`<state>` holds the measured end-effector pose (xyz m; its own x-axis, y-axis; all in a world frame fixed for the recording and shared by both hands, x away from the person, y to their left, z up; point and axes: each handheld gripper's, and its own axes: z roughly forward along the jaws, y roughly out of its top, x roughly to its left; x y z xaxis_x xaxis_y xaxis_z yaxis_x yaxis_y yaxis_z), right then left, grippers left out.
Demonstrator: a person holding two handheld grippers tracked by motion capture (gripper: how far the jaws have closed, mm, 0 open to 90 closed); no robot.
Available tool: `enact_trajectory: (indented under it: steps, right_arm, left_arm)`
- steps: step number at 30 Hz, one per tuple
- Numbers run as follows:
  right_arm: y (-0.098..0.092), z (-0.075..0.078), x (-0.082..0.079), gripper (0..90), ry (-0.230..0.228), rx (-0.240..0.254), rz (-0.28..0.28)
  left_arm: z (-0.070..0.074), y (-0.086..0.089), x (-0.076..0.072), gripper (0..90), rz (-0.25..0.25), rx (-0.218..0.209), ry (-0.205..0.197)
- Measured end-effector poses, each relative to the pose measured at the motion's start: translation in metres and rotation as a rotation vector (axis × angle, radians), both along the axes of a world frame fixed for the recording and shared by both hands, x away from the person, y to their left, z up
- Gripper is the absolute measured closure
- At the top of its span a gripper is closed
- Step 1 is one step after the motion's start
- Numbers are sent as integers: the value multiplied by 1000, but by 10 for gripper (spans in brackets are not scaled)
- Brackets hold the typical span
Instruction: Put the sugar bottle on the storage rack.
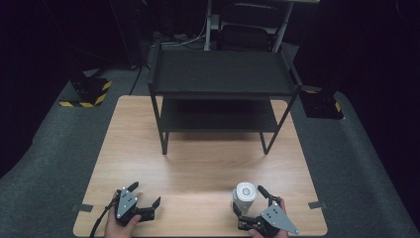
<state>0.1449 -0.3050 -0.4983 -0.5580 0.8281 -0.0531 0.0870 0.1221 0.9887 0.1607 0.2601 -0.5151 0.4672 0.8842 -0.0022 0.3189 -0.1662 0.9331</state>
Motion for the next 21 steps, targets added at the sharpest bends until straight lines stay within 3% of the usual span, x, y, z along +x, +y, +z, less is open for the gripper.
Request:
enact_trajectory:
  steps: [7, 9, 14, 21]
  right_arm:
    - [9, -11, 3, 23, 14, -10, -25]
    - [13, -14, 2, 104, 9, -10, -49]
    - [19, -16, 0, 198, -4, -19, -72]
    - [25, -23, -7, 256, -20, -12, -106]
  left_arm:
    - [0, 1, 0, 15, -1, -3, 2]
    - [0, 1, 0, 16, -2, -3, 3]
    - [0, 1, 0, 15, -1, -3, 2]
    - [0, 1, 0, 16, -1, -2, 0]
